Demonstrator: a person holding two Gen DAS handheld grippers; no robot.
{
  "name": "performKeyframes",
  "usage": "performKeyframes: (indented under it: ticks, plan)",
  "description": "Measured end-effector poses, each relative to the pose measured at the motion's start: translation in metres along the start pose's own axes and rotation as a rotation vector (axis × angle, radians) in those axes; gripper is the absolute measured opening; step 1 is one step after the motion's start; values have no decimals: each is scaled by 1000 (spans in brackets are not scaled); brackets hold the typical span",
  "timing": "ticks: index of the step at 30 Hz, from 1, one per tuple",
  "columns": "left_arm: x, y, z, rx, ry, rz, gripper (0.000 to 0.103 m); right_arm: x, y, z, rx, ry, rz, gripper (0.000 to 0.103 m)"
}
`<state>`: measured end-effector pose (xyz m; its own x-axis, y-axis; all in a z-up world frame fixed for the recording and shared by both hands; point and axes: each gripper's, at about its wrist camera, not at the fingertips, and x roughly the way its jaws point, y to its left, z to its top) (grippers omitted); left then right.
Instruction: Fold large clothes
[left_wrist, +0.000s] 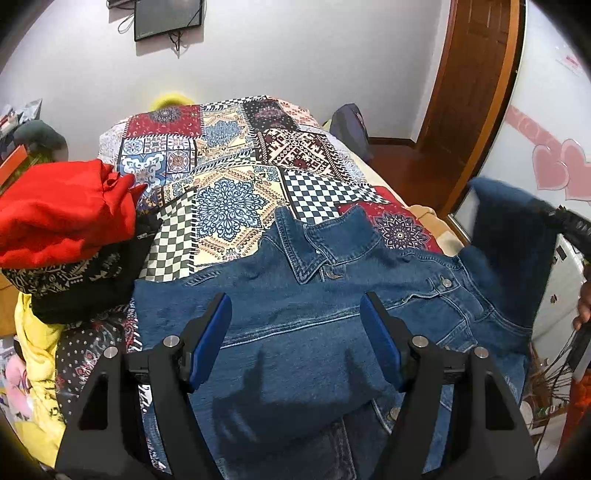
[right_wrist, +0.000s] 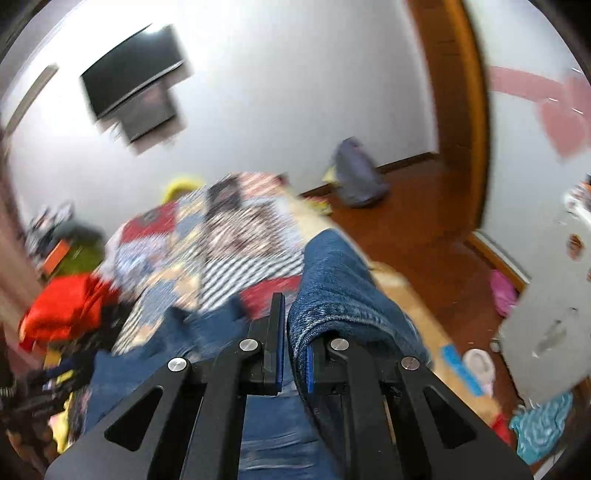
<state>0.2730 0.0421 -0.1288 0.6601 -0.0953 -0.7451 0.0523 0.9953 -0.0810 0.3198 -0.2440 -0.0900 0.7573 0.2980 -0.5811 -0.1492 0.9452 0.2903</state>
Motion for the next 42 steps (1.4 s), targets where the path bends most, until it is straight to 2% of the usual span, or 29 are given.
performKeyframes:
  ticks: [5, 9, 13, 15, 18, 23, 30, 33, 36, 42]
  plan:
    - [-1, 4, -7, 0, 16, -5, 71, 50, 34, -46, -73, 181, 59, 8]
    - [1, 5, -15, 9, 42, -24, 71, 84, 50, -84, -101, 338, 61, 11]
    - [3, -4, -16, 45, 57, -36, 71, 92, 51, -106, -130, 454, 40, 13]
    - [4, -12, -13, 73, 60, -51, 71, 87, 47, -107, -128, 486, 53, 19]
    - [7, -30, -6, 117, 63, -72, 71, 68, 37, -101, -102, 496, 93, 30]
    - [16, -74, 9, 212, 71, -125, 71, 31, 9, -84, -68, 400, 74, 36]
    - [50, -157, 25, 367, 132, -210, 71, -3, -46, -66, 25, 257, -61, 43]
    - [72, -189, 25, 439, 163, -221, 71, 5, -64, -65, 75, 256, -98, 43]
    - [101, -214, 22, 493, 223, -224, 71, 16, -75, -72, 123, 280, -98, 43]
    - [150, -238, 12, 548, 319, -212, 58, 48, -86, -96, 186, 348, -75, 43]
